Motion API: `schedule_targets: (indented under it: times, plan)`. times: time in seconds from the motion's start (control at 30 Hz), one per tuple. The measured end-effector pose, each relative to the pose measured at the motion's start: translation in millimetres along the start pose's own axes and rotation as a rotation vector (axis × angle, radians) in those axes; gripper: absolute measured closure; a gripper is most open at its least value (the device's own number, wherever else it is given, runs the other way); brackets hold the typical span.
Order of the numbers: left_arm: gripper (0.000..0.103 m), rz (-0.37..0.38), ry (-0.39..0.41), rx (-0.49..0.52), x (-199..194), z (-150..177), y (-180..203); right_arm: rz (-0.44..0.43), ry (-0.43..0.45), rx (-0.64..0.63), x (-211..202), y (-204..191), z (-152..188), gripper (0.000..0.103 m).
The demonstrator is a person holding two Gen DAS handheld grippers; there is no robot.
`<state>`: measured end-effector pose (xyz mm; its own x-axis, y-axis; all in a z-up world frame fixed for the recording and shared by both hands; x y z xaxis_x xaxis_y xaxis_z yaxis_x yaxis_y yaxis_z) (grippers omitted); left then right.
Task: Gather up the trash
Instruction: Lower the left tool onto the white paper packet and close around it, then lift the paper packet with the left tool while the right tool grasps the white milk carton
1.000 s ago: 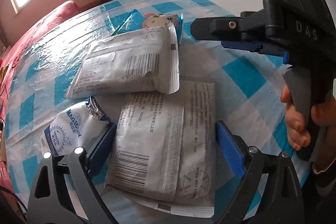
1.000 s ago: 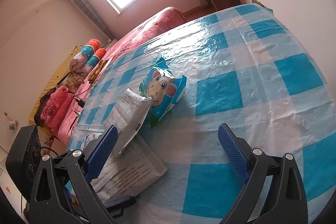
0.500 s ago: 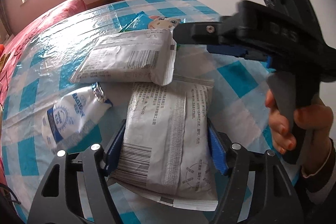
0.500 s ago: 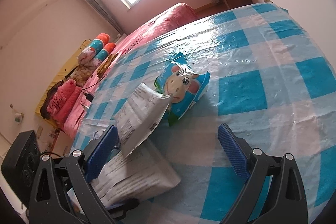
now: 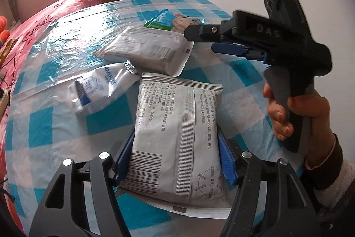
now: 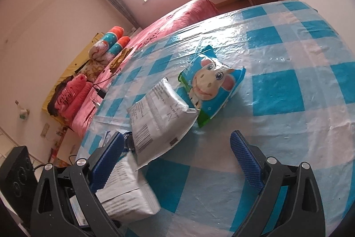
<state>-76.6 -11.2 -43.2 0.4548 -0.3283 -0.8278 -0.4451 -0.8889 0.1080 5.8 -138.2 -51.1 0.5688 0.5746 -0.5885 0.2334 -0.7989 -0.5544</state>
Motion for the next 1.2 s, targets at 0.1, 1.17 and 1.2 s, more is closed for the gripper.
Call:
schedule_targets:
  times: [0.1,1.17,1.2]
  plan:
    - [0.036,0.007,0.013,-0.009,-11.6,3.4,-4.2,0.027,0.006,-0.016,0.6,-2.2,0.5,0.008]
    - [0.036,-0.139,0.167,-0.292,-83.8,40.2,-156.4,0.017,-0.115,-0.379,61.2,-124.1,43.0,0.008]
    - [0.036,-0.140,0.169,-0.300,-83.9,41.8,-160.0,0.012,-0.129,-0.375,63.6,-123.4,46.2,0.008]
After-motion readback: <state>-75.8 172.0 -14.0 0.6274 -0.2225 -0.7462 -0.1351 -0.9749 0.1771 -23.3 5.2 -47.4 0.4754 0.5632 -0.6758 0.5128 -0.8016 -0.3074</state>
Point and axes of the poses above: each gripper's, at about its wrist camera, not at the fingertips, and x roughly the way its jaws point, y to its right, z to its underside, the point moved 9 cm from there along x, roughly the way its jaws point
